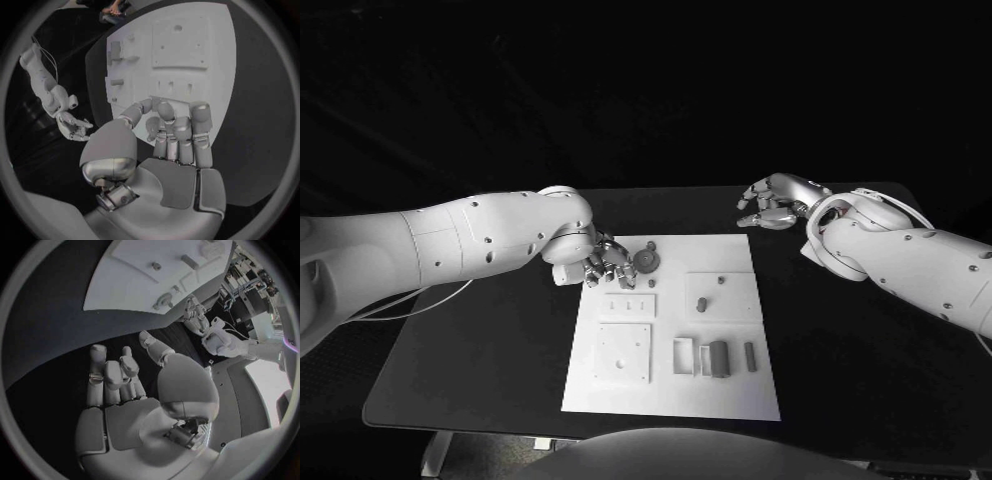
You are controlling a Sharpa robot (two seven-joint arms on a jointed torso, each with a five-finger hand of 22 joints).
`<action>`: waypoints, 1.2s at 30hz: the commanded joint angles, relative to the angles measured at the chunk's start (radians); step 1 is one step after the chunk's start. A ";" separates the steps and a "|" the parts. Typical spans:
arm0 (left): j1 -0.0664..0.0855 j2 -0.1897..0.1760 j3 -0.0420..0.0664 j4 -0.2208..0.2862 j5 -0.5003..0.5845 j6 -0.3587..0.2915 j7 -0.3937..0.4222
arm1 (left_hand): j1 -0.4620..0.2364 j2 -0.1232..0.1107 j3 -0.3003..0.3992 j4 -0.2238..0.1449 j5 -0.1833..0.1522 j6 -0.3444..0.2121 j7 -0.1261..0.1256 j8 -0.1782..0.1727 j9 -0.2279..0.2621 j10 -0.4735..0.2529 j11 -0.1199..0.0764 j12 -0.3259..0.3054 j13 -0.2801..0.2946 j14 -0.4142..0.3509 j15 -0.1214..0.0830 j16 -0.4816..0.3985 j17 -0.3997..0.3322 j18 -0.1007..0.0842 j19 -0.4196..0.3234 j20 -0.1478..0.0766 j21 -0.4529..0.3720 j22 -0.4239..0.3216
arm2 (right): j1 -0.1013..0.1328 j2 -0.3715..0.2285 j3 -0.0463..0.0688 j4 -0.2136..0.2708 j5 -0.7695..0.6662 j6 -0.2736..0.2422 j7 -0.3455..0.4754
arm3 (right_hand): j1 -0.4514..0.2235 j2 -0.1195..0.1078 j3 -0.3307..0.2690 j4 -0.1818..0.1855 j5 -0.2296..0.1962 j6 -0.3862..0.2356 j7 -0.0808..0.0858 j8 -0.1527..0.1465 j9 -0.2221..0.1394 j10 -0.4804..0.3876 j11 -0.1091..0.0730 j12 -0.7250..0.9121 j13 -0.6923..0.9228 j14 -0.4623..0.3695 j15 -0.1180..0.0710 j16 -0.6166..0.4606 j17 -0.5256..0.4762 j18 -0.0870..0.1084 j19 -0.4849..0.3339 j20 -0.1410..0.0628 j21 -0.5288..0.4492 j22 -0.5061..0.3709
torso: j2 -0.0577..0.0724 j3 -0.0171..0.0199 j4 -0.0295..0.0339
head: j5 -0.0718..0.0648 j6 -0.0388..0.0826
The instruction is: Assemble the parts on the task board
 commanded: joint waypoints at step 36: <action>-0.030 0.037 0.000 -0.028 -0.138 0.103 0.004 | -0.018 0.018 0.179 -0.093 -0.011 0.078 0.009 0.101 0.090 0.052 -0.042 0.009 0.001 0.008 -0.019 0.007 0.001 0.036 0.011 0.005 0.001 0.011 | 0.000 0.008 0.002 0.024 0.002 0.016 0.006 | 0.010 0.003 0.000 -0.005 -0.002 0.007 0.010 -0.007 0.002 -0.065 0.020 -0.006 -0.004 -0.009 0.003 -0.006 -0.002 0.028 -0.006 0.000 -0.006 0.010 | -0.002 0.0006 0.0017 | -0.006 -0.032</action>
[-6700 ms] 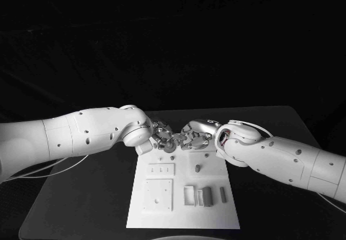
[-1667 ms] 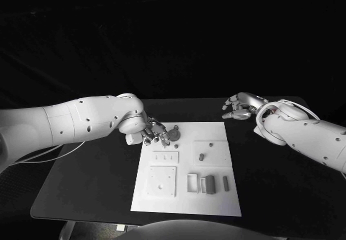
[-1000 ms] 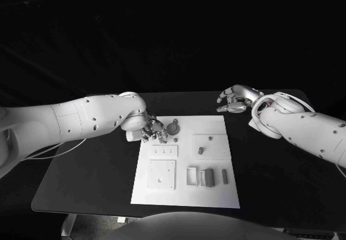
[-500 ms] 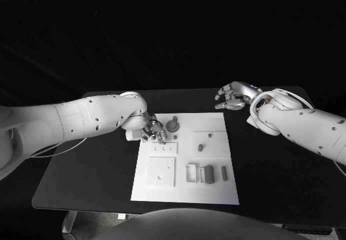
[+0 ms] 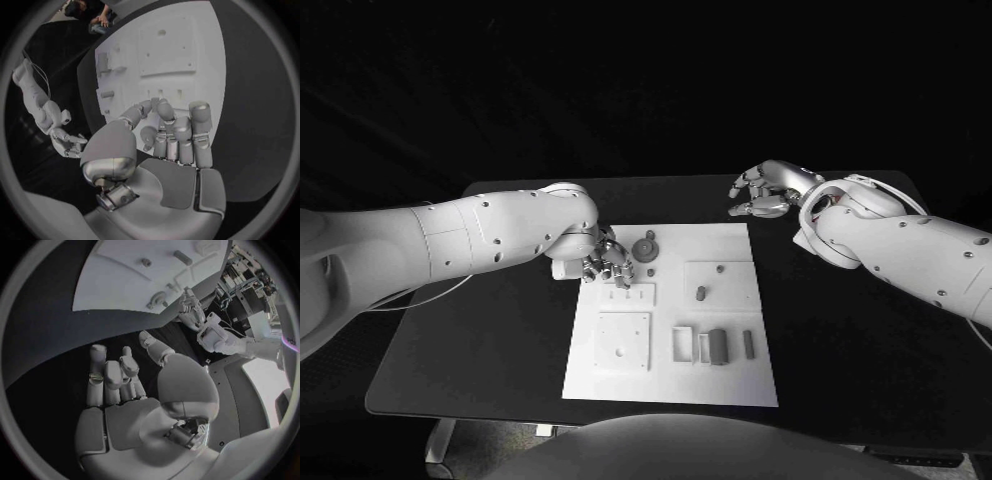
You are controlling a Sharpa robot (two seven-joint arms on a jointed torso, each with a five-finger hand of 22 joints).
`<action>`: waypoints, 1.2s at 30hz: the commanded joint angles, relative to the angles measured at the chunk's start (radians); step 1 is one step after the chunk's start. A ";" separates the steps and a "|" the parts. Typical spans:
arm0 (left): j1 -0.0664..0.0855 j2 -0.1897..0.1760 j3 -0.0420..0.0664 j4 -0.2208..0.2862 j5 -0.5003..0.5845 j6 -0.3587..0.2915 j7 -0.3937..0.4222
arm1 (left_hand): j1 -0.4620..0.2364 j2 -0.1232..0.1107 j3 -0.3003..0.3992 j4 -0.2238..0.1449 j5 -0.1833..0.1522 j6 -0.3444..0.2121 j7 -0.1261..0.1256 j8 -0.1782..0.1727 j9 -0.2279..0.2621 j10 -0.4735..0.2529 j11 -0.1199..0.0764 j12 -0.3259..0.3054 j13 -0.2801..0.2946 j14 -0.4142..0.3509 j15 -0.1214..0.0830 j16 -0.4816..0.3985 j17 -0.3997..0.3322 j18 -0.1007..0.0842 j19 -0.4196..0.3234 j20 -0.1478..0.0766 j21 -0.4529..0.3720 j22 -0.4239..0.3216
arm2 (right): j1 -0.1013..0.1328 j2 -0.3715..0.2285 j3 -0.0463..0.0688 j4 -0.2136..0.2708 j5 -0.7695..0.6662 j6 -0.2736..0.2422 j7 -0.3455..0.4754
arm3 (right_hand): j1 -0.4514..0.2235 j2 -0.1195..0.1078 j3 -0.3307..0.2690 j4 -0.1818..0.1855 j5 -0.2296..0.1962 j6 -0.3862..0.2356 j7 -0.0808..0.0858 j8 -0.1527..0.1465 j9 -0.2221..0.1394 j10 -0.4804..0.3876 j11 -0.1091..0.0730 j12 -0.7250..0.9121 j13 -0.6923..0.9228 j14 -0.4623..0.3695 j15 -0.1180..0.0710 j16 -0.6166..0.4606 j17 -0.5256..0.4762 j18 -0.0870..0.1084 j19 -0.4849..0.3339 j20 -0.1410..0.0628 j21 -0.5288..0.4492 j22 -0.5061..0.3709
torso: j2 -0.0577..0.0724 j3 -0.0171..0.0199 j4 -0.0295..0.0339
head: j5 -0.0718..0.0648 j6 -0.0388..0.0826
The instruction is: Assemble the parts on the task board
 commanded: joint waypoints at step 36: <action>-0.022 0.030 0.000 -0.023 -0.043 0.056 -0.002 | 0.003 0.013 0.175 -0.091 0.004 0.074 0.009 0.101 0.065 0.048 -0.041 0.003 0.000 0.007 -0.016 0.001 0.000 0.034 0.006 0.002 -0.001 0.009 | 0.000 0.002 0.001 0.009 -0.002 0.020 0.002 | 0.009 0.004 -0.001 -0.005 -0.002 0.006 0.011 -0.008 0.003 -0.068 0.020 -0.006 -0.003 -0.009 -0.002 -0.007 -0.002 0.028 -0.005 0.000 -0.007 0.010 | 0.001 -0.0006 0.0002 | -0.005 -0.006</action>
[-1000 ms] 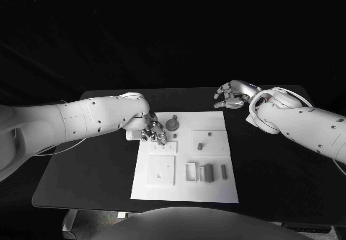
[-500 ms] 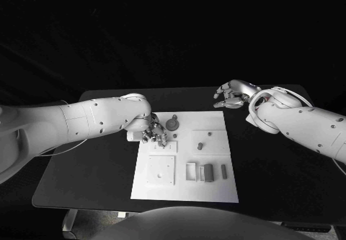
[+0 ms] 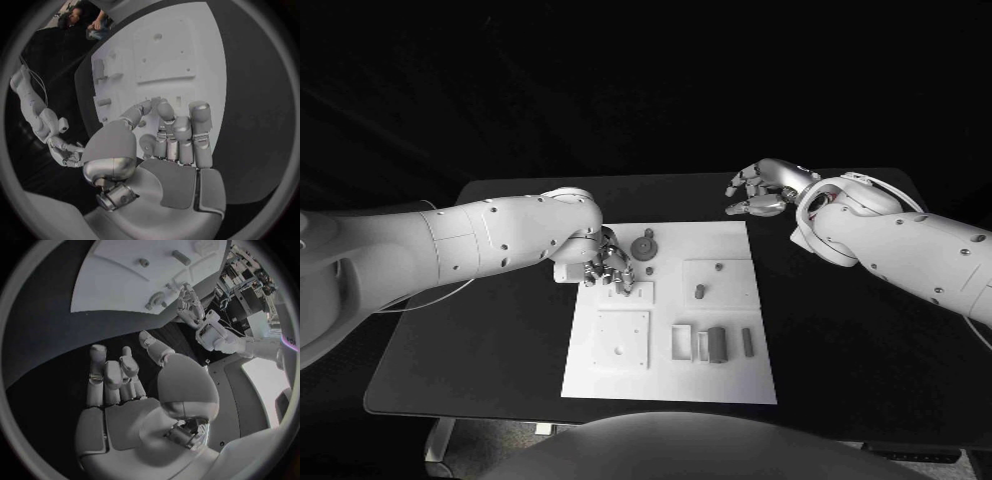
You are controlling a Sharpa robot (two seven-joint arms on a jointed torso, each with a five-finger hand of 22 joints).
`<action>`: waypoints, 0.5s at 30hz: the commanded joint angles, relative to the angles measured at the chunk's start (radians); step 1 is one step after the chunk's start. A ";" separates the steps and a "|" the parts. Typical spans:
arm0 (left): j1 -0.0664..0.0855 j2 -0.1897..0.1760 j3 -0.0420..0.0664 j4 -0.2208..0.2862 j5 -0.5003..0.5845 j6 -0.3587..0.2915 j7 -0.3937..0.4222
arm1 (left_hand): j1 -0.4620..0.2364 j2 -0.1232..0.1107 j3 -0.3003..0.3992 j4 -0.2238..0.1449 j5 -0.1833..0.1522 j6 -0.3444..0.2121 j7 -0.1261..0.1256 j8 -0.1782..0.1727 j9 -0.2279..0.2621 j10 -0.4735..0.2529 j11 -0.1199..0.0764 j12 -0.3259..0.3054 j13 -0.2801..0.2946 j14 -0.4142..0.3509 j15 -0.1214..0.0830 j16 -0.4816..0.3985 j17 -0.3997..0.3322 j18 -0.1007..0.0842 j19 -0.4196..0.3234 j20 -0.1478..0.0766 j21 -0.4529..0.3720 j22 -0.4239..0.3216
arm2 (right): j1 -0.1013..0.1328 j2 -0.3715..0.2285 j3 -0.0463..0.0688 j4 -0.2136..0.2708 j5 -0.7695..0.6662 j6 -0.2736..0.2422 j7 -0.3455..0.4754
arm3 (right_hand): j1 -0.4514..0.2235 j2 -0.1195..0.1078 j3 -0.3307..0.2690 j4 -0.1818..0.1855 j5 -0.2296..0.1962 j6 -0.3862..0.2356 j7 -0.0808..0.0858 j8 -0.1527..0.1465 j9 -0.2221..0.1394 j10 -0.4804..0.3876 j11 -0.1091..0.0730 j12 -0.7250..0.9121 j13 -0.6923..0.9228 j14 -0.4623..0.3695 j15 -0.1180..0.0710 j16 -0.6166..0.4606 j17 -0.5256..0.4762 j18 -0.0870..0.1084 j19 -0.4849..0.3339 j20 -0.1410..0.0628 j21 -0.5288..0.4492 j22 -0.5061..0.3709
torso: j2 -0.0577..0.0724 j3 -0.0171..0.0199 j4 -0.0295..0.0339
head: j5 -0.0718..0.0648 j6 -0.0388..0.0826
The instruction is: Assemble the parts on the task board
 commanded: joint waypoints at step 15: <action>-0.004 0.007 0.000 -0.008 -0.032 0.019 0.004 | 0.000 0.015 0.175 -0.091 0.004 0.073 0.009 0.101 0.065 0.049 -0.041 0.003 0.000 0.008 -0.016 0.002 -0.001 0.033 0.009 0.001 -0.001 0.009 | 0.000 0.000 0.000 0.005 -0.002 0.015 0.003 | 0.008 0.004 -0.001 -0.005 -0.002 0.008 0.010 -0.005 0.002 -0.064 0.019 -0.006 -0.002 -0.006 0.002 -0.007 -0.001 0.028 -0.004 -0.001 -0.007 0.010 | 0.000 0.0002 -0.0001 | 0.001 -0.001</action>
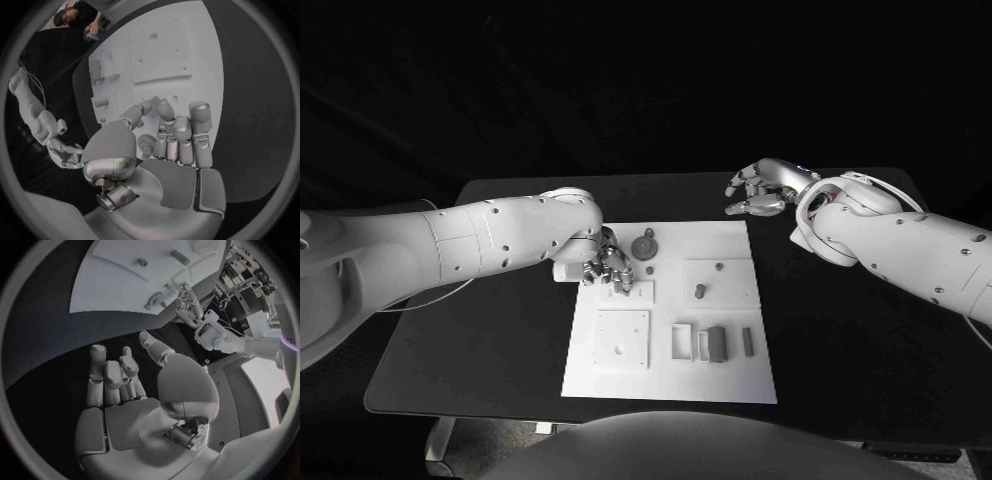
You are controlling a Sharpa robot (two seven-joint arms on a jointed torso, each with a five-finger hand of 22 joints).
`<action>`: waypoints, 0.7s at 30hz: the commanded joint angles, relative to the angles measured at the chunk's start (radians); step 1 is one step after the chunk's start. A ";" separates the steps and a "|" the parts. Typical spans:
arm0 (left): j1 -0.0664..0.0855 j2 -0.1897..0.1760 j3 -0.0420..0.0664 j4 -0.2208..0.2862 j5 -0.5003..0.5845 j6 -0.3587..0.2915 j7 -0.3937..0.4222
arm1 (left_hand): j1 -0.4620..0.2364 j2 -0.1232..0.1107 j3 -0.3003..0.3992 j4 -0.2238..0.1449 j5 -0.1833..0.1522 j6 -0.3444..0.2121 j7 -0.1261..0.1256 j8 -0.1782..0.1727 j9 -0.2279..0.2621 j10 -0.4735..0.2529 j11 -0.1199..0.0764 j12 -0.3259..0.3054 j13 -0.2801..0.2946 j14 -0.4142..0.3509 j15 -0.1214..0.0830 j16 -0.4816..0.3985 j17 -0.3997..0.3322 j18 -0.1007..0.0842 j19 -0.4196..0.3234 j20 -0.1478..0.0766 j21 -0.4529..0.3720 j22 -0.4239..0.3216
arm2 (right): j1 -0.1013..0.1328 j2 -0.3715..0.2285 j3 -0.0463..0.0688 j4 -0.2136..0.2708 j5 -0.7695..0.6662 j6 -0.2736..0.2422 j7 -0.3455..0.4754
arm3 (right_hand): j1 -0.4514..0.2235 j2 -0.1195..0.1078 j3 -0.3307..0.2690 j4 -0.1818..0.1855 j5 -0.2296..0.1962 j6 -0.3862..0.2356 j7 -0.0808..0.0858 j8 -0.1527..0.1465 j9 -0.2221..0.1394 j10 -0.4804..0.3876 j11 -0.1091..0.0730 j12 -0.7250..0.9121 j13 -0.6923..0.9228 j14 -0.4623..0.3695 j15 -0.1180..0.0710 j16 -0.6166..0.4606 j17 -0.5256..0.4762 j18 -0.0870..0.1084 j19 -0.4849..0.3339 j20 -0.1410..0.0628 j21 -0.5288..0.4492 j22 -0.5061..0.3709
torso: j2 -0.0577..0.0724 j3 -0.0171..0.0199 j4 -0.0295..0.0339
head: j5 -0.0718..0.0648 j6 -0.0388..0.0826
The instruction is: Assemble the parts on the task board
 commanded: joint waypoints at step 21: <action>-0.004 0.009 0.000 -0.001 0.007 0.023 0.007 | 0.000 0.012 0.174 -0.089 0.001 0.074 0.009 0.103 0.066 0.049 -0.041 0.003 0.000 0.008 -0.016 0.003 0.000 0.032 0.011 0.001 -0.002 0.009 | 0.000 -0.001 0.000 0.006 -0.002 0.019 0.002 | 0.008 0.004 -0.002 -0.004 -0.002 0.008 0.010 -0.005 0.002 -0.064 0.019 -0.006 -0.003 -0.007 0.002 -0.004 -0.001 0.028 -0.003 -0.002 -0.006 0.011 | 0.000 0.0003 0.0000 | -0.002 -0.002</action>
